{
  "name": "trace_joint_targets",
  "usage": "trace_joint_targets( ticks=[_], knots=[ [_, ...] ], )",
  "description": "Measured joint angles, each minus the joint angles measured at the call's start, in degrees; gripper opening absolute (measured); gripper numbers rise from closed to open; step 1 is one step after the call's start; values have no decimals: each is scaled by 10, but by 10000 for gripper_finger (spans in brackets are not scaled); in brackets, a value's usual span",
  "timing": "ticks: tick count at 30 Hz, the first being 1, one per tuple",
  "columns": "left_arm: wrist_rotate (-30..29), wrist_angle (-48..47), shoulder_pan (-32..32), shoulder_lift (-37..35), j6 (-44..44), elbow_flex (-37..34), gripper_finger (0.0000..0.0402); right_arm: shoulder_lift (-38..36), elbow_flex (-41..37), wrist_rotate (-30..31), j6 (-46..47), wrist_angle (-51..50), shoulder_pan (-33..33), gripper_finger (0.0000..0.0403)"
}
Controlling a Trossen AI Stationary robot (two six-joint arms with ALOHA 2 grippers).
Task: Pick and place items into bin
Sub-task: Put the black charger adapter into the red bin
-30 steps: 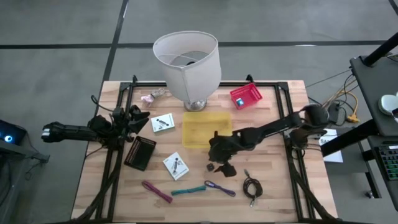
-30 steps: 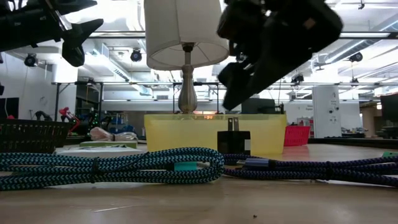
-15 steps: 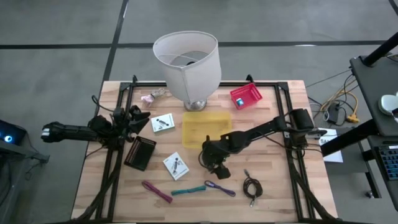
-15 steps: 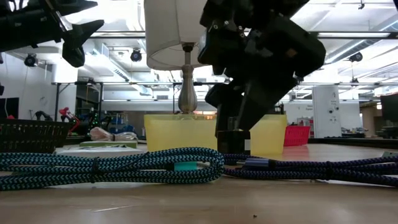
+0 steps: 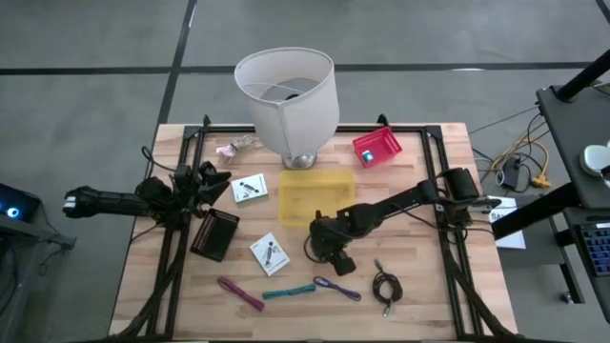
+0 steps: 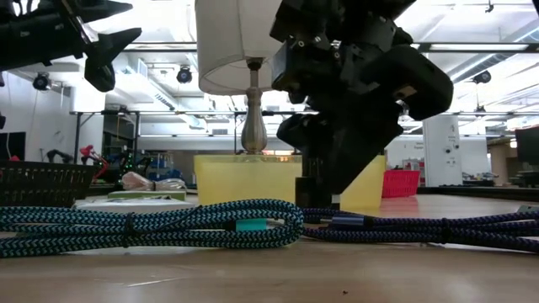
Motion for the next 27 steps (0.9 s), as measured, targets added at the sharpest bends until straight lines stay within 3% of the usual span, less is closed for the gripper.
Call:
trace_joint_targets(
  ticks=[4, 9, 17, 19, 23, 27],
  knots=[
    [0, 0, 0, 0, 0, 0, 164, -2, 1, -1, 14, -3, 4, 134],
    [0, 0, 0, 0, 0, 0, 164, -14, 27, -3, 50, -59, 6, 134],
    [0, -1, 0, 1, 0, -1, 164, -115, 49, 15, 39, -103, -5, 134],
    [0, -1, 0, 1, 0, -1, 164, -148, 47, 44, 42, -106, -11, 134],
    [0, 0, 0, 1, 0, -1, 164, -220, 34, 171, 47, -154, -37, 134],
    [0, 0, 0, 0, 0, -1, 164, -286, 11, 196, 63, -197, -103, 134]
  ],
)
